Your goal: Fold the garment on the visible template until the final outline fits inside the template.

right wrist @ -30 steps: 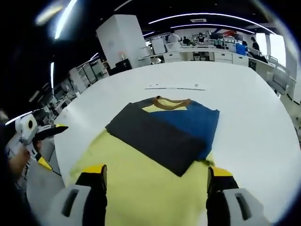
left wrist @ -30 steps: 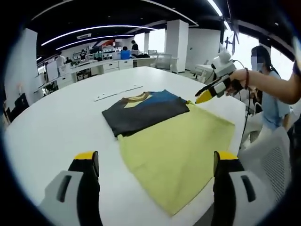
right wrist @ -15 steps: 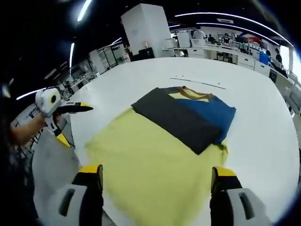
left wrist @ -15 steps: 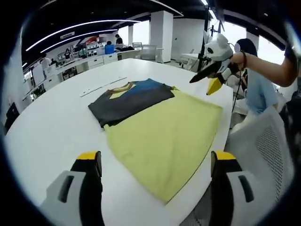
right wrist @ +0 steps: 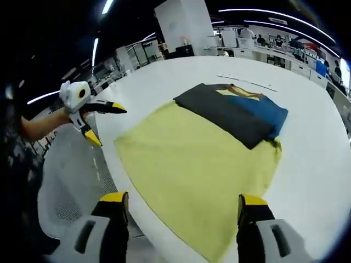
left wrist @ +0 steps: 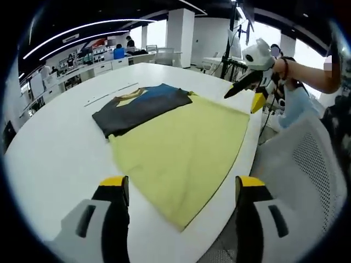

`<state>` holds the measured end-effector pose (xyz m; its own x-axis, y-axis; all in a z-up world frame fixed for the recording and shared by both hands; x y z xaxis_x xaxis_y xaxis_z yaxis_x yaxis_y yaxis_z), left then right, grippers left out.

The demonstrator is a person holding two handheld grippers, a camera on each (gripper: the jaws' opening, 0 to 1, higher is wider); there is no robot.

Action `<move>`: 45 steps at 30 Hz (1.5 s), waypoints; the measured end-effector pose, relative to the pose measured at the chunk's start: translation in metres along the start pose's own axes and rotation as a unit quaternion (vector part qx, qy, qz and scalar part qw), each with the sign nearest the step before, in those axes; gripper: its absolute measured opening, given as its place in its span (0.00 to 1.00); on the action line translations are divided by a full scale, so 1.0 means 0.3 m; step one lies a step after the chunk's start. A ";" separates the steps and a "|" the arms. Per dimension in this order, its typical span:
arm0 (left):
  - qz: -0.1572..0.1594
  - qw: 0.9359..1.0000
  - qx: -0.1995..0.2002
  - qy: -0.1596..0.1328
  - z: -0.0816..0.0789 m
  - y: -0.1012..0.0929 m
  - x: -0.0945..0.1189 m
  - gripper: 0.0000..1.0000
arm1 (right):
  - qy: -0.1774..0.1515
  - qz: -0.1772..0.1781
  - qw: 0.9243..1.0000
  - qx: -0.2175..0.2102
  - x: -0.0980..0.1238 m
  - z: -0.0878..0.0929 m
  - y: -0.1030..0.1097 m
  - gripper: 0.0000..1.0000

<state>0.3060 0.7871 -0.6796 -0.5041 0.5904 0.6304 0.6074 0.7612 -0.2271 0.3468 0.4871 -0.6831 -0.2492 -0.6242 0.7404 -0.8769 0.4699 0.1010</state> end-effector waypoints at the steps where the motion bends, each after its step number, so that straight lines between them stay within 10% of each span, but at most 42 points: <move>1: 0.000 1.000 -0.001 0.000 0.002 -0.003 -0.002 0.70 | 0.004 0.001 1.000 0.002 0.000 0.014 0.005 0.78; 21: 0.024 0.998 -0.020 0.051 0.115 -0.013 -0.070 0.45 | 0.069 0.032 0.995 0.061 -0.018 0.168 0.009 0.57; 45: -0.014 0.993 -0.065 0.094 0.141 0.034 -0.106 0.29 | 0.102 0.056 0.988 0.102 -0.021 0.196 -0.039 0.36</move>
<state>0.3022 0.7873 -0.7332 -0.4047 0.4998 0.7658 0.6756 0.7278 -0.1180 0.3344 0.4489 -0.7280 -0.2800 -0.4258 0.8604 -0.9180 0.3811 -0.1101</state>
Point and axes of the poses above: the point that each gripper's makers call its tool centre point, and the gripper's own axes: x roughly backward along the fingers, y roughly to its left, z roughly out of its underside, the point moved 6 cm from there along x, roughly backward along the fingers, and after that the axes turned 12 degrees about x, right-handed, at the moved point
